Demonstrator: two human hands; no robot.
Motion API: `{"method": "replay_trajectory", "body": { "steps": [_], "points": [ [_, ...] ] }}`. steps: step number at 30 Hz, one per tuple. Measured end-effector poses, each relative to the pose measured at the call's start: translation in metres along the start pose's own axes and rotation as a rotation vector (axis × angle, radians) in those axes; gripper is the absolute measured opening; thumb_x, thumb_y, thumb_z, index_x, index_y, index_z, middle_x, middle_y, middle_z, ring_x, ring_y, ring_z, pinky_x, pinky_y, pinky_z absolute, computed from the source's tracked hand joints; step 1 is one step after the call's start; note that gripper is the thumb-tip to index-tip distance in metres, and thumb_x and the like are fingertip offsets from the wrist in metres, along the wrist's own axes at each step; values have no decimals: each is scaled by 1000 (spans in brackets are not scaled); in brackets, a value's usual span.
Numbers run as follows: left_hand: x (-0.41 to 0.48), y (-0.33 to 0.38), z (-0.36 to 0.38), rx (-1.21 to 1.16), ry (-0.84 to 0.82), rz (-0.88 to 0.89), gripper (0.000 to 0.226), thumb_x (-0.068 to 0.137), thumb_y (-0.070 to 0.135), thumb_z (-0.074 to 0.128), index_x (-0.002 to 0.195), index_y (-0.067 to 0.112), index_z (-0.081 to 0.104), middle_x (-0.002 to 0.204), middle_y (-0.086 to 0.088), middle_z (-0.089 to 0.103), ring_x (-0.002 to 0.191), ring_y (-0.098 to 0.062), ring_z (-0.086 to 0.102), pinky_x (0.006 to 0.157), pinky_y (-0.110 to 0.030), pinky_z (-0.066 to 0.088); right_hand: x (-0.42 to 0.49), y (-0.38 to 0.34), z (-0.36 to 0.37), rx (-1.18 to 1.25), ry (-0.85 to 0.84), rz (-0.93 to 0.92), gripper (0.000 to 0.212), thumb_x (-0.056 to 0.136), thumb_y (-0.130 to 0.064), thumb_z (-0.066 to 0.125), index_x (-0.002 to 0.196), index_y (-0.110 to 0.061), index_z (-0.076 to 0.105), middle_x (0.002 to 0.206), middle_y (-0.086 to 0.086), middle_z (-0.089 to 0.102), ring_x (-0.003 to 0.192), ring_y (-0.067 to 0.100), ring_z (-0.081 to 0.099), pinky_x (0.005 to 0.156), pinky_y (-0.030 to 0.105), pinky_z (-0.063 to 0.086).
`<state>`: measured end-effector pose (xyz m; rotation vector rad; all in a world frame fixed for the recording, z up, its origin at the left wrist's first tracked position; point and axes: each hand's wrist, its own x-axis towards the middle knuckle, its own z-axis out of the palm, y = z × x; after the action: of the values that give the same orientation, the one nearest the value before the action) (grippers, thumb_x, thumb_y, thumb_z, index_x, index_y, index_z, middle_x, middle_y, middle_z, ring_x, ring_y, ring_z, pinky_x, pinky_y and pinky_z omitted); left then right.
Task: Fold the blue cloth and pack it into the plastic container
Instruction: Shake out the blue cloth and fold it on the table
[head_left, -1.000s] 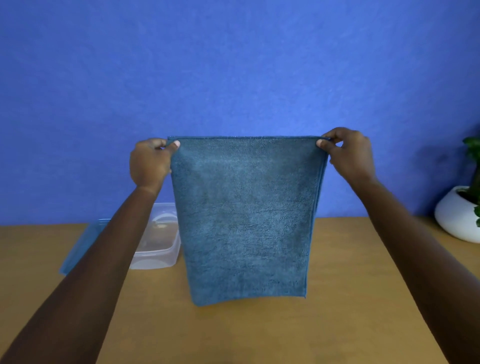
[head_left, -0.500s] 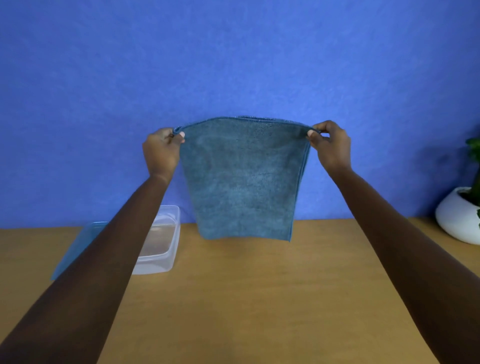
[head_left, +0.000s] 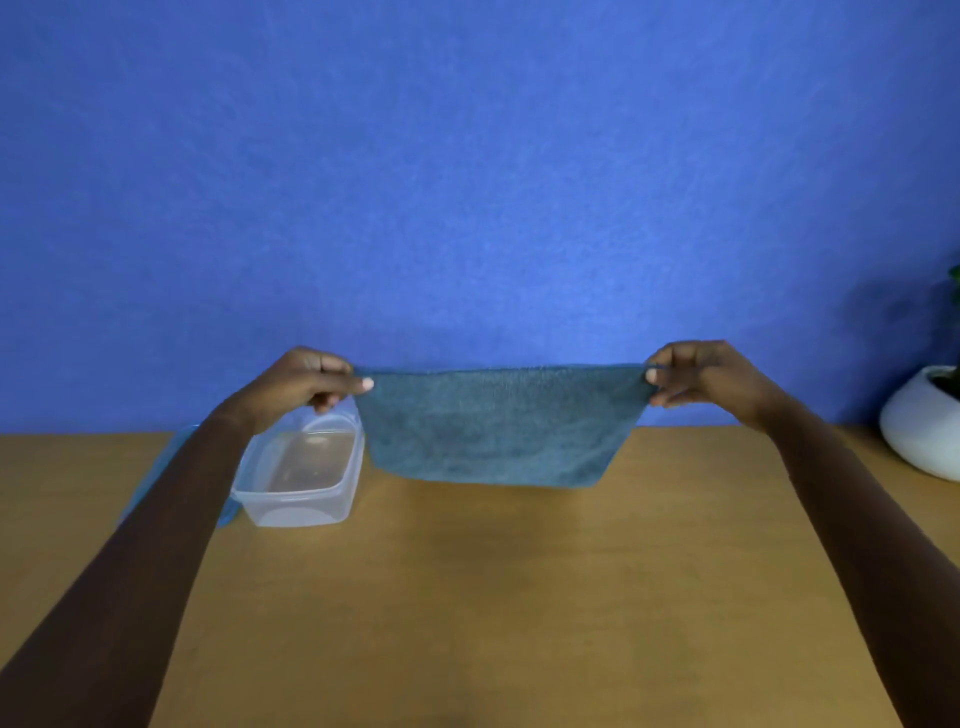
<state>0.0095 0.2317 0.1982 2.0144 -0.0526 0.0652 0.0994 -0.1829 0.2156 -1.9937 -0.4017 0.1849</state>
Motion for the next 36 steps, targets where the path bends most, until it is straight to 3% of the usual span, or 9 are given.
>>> {"method": "replay_trajectory", "body": {
  "steps": [5, 8, 12, 20, 26, 29, 31, 33, 36],
  "points": [
    [-23, -8, -1, 58, -526, -437, 33, 38, 38, 88, 50, 16, 66, 43, 6, 58, 36, -2, 51, 40, -10, 43, -22, 13, -1, -71, -418, 351, 18, 84, 0, 59, 74, -13, 65, 57, -2, 70, 53, 6, 68, 56, 15, 56],
    [-26, -17, 11, 172, -729, -575, 19, 62, 28, 77, 50, 18, 65, 43, 8, 60, 34, -1, 50, 38, -11, 40, -29, 21, 7, -173, -618, 486, 19, 86, -3, 59, 74, -15, 68, 61, -4, 71, 55, 6, 68, 59, 16, 55],
    [-29, -37, 32, 246, -832, -689, 42, 89, 13, 59, 49, 21, 65, 44, 10, 61, 34, 2, 49, 38, -9, 39, -30, 35, 24, -256, -684, 565, 14, 86, -7, 62, 78, -16, 69, 60, -7, 73, 55, 4, 68, 59, 15, 55],
    [-26, -72, 55, 40, -318, -648, 26, 83, 18, 69, 59, 18, 60, 50, 4, 53, 36, -3, 47, 40, -11, 37, -11, 74, 54, -331, -334, 494, 2, 84, -16, 67, 82, -15, 65, 78, 4, 70, 62, 10, 69, 61, 20, 54],
    [-11, -96, 86, -147, 65, -598, 13, 86, 17, 65, 76, 13, 58, 77, -10, 50, 55, -13, 45, 56, -20, 37, 6, 97, 80, -311, -9, 433, 7, 83, -10, 66, 86, -3, 65, 67, 7, 62, 53, 14, 59, 30, 8, 34],
    [-2, -107, 99, -207, 177, -593, 15, 88, 16, 63, 75, 11, 57, 92, -14, 57, 66, -20, 53, 61, -22, 39, 12, 109, 91, -322, 90, 398, 14, 82, -9, 67, 89, 3, 69, 71, 9, 64, 57, 18, 59, 54, 19, 51],
    [5, -115, 104, -210, 233, -579, 24, 87, 13, 63, 66, 11, 54, 87, -15, 56, 65, -21, 53, 55, -21, 40, 16, 117, 97, -327, 143, 401, 14, 81, -10, 67, 88, 2, 70, 79, 11, 65, 68, 23, 61, 72, 32, 52],
    [10, -120, 107, -161, 300, -539, 29, 86, 9, 65, 59, 9, 53, 65, -10, 55, 48, -15, 51, 40, -15, 37, 20, 123, 101, -324, 191, 392, 12, 80, -10, 67, 86, 0, 71, 80, 9, 64, 71, 22, 59, 71, 31, 48],
    [15, -129, 111, -84, 377, -508, 19, 84, 9, 67, 67, 3, 60, 34, 4, 44, 34, -12, 39, 43, -21, 27, 26, 129, 108, -317, 266, 383, 13, 81, -10, 66, 88, 0, 71, 81, 10, 64, 74, 22, 59, 67, 27, 43]
  ]
}}
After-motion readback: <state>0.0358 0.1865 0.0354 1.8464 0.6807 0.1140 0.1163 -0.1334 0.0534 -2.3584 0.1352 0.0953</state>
